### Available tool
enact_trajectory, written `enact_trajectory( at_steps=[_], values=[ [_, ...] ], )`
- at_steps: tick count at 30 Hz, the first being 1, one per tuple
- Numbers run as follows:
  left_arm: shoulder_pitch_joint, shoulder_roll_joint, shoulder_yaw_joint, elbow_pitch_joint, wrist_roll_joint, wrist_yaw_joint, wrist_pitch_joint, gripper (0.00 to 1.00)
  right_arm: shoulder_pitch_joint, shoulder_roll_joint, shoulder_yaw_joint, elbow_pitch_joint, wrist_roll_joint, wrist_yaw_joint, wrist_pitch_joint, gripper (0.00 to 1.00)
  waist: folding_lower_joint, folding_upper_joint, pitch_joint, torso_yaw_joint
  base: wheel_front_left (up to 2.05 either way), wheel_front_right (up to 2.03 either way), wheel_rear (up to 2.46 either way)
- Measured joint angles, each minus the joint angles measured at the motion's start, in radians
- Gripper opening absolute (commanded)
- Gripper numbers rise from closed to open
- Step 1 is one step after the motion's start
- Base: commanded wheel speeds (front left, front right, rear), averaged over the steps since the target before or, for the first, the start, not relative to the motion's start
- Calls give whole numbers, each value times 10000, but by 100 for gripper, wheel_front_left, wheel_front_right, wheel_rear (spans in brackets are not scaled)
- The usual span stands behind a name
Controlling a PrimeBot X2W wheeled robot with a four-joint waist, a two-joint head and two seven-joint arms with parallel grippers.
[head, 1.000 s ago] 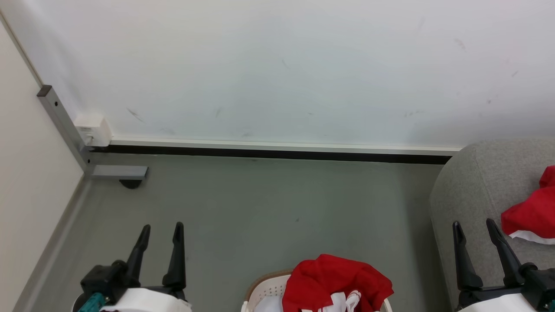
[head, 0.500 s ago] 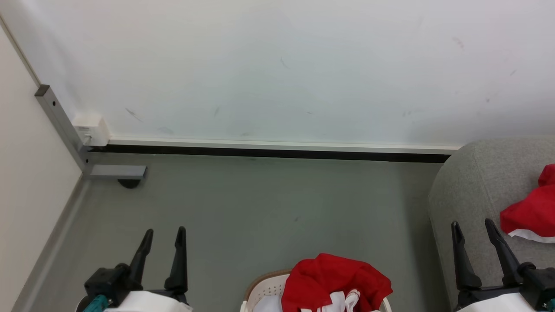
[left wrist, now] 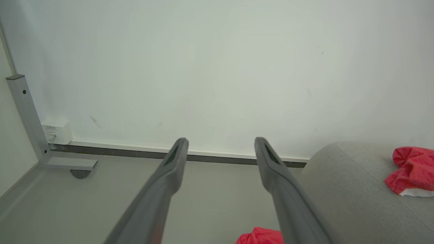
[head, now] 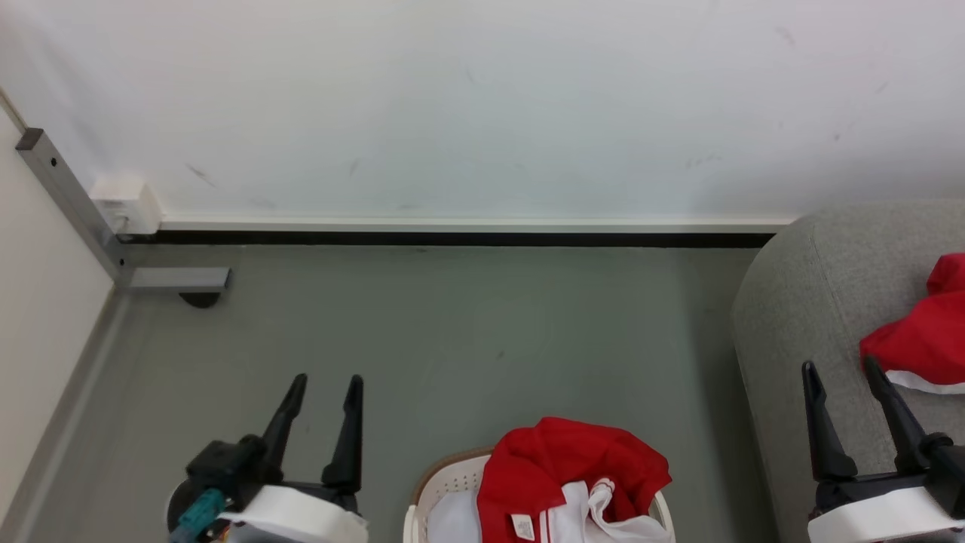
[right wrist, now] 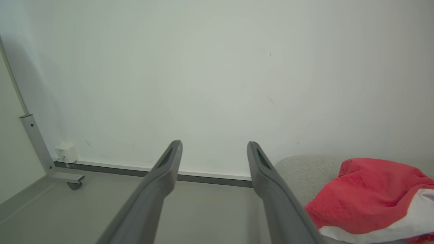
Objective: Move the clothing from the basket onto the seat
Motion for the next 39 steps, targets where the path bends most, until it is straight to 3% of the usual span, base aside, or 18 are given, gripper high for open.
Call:
enact_trajectory(
  at_steps=[8,14,30,39],
  values=[
    [-989,-75,-1390,418,458,-224,0,100,-619,-435,-125,-178,-190,0,-15,100,1,0,1007,-289,0,0,0],
    [-2008,73,-2410,1609,892,-282,351,100,-1268,-468,-366,-541,-288,0,-17,100,1,0,1979,-652,0,0,0],
    [-5082,420,-5365,5812,1434,-309,1256,100,-2551,173,-918,-1590,-639,0,-21,100,3,0,4849,-1800,0,0,0],
    [-6327,428,-6399,7952,1243,-309,1634,100,-2891,558,-874,-1674,-708,0,-21,100,2,0,5896,-2424,0,0,0]
  ],
)
